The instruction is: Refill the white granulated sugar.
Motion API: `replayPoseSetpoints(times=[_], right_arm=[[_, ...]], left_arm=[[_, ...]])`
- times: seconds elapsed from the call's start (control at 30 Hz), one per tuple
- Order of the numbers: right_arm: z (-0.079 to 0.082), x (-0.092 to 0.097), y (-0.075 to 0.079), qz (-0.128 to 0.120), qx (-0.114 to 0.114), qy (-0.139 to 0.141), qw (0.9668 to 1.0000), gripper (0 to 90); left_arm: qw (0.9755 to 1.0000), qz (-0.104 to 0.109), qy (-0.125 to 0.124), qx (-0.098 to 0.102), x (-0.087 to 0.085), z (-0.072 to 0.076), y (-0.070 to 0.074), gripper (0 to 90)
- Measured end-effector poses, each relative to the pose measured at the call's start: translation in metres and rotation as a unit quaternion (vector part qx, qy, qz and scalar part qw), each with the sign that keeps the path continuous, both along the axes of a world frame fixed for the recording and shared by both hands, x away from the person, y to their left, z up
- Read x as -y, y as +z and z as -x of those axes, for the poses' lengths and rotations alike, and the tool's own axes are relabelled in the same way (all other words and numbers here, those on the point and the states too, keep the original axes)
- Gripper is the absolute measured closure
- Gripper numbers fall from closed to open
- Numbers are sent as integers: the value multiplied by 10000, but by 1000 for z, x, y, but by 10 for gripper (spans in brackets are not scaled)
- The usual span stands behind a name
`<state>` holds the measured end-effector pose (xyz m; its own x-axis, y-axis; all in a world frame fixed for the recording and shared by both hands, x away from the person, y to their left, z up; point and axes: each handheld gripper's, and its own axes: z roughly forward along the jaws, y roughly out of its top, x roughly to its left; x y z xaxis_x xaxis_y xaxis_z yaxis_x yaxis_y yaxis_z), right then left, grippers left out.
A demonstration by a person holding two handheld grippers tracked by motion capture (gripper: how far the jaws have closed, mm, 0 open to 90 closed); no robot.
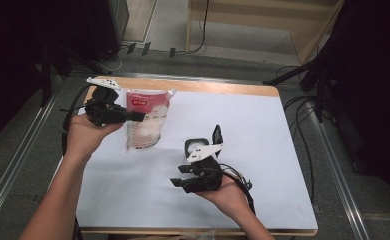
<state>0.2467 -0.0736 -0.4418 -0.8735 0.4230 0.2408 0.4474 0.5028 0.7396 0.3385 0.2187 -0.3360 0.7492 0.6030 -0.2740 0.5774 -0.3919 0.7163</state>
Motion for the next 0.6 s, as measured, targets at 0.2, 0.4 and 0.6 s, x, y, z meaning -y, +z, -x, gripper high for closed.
replayPoseSetpoints(times=[0.2, 0.4, 0.6], right_arm=[[-8, -22, -9, -22, -46, 59, 10000, 496], [-16, -37, -21, 25, 14, 167, 9999, 499], [-21, -45, -32, -35, -2, 79, 10000, 505]], left_arm=[[9998, 126, -119, -56, 0, 9, 9, 900], [9996, 172, -181, -121, 1, 16, 15, 900], [9993, 199, -274, -145, 3, 20, 15, 900]])
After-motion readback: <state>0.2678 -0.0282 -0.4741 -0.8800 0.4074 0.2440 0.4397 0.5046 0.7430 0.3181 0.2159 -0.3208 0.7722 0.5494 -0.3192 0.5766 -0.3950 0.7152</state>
